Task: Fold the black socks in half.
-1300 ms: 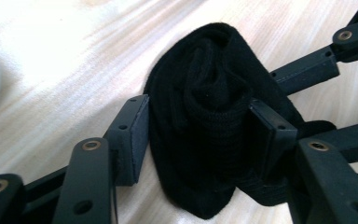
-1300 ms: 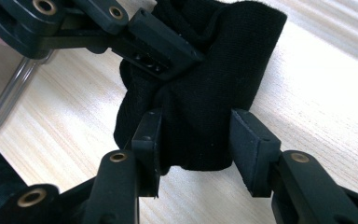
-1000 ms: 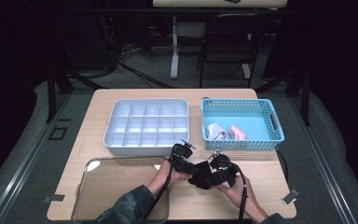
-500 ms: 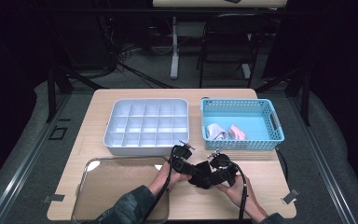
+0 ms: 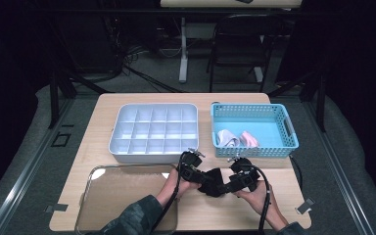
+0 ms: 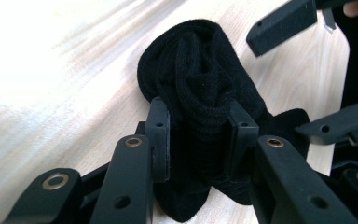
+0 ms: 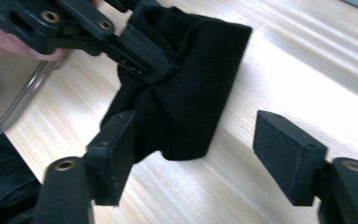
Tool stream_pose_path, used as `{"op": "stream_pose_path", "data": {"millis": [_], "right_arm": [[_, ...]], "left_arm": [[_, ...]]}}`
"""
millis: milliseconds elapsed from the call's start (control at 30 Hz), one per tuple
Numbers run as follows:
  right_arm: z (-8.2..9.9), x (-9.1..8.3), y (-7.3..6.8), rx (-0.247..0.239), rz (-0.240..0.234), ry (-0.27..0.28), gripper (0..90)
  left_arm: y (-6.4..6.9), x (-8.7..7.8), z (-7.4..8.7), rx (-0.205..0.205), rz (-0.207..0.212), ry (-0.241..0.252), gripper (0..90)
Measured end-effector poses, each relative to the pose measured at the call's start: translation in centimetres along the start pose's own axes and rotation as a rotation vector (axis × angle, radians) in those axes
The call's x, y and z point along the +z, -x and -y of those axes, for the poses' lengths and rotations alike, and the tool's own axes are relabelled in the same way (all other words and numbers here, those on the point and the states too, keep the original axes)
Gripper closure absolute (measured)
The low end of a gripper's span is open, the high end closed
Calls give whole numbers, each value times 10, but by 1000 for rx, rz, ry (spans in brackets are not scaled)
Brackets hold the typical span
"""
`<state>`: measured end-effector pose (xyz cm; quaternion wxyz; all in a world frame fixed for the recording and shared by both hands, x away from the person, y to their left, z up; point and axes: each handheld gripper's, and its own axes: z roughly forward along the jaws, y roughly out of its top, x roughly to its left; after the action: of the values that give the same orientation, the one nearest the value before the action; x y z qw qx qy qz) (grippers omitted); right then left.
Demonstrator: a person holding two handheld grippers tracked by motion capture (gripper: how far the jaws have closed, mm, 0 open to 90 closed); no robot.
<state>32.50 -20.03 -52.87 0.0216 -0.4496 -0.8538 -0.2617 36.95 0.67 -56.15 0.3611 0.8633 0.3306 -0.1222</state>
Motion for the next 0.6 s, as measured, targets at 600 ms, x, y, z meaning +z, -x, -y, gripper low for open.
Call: {"op": "stream_pose_path", "data": {"millis": [600], "right_arm": [[2, -8, 12, 10, 33, 28, 154]], "left_arm": [[6, -20, 1, 61, -76, 43, 683]]}}
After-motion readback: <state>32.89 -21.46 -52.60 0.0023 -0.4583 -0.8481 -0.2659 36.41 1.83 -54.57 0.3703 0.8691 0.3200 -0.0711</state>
